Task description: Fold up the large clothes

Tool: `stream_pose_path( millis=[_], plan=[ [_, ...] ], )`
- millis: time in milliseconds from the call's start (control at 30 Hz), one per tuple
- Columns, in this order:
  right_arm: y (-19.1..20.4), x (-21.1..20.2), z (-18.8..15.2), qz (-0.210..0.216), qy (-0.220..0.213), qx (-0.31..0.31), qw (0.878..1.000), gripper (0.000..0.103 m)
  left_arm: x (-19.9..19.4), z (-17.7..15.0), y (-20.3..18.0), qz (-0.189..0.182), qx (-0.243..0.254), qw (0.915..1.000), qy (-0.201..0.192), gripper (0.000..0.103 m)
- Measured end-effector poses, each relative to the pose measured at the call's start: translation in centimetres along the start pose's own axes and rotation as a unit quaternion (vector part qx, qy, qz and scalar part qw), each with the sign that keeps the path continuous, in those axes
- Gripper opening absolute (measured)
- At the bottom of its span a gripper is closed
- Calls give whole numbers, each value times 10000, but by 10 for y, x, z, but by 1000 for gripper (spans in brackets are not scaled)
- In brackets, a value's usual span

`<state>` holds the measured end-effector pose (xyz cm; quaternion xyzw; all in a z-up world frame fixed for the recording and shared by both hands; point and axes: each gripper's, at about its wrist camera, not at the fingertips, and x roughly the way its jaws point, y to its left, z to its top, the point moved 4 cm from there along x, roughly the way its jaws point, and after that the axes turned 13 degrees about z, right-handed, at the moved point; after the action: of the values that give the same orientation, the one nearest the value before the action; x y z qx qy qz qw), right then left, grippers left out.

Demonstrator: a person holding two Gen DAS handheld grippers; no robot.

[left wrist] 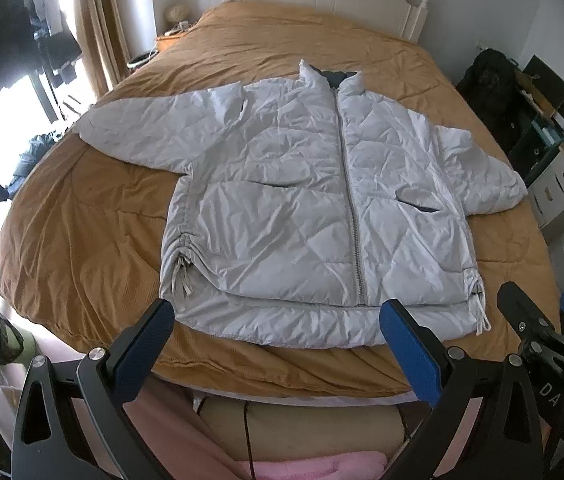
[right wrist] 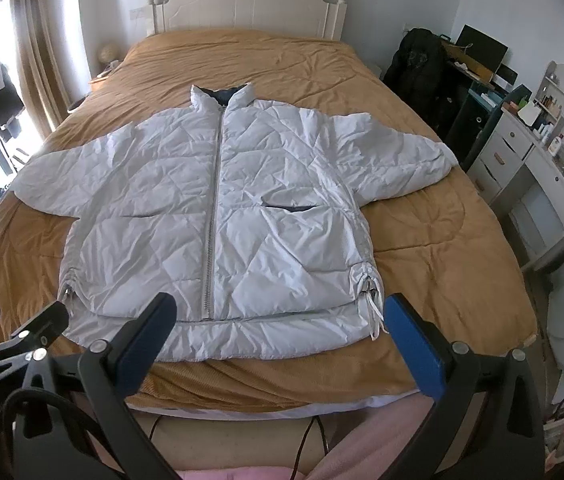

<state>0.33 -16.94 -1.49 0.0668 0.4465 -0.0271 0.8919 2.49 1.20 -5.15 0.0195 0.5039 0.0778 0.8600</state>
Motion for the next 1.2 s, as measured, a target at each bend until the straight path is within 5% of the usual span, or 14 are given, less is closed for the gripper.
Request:
stream_pose_path(
  millis=[1200],
  plan=[
    [-5, 6, -5, 74, 76, 226, 9997, 103, 2, 0, -1, 149, 221, 9996, -54, 102]
  ],
)
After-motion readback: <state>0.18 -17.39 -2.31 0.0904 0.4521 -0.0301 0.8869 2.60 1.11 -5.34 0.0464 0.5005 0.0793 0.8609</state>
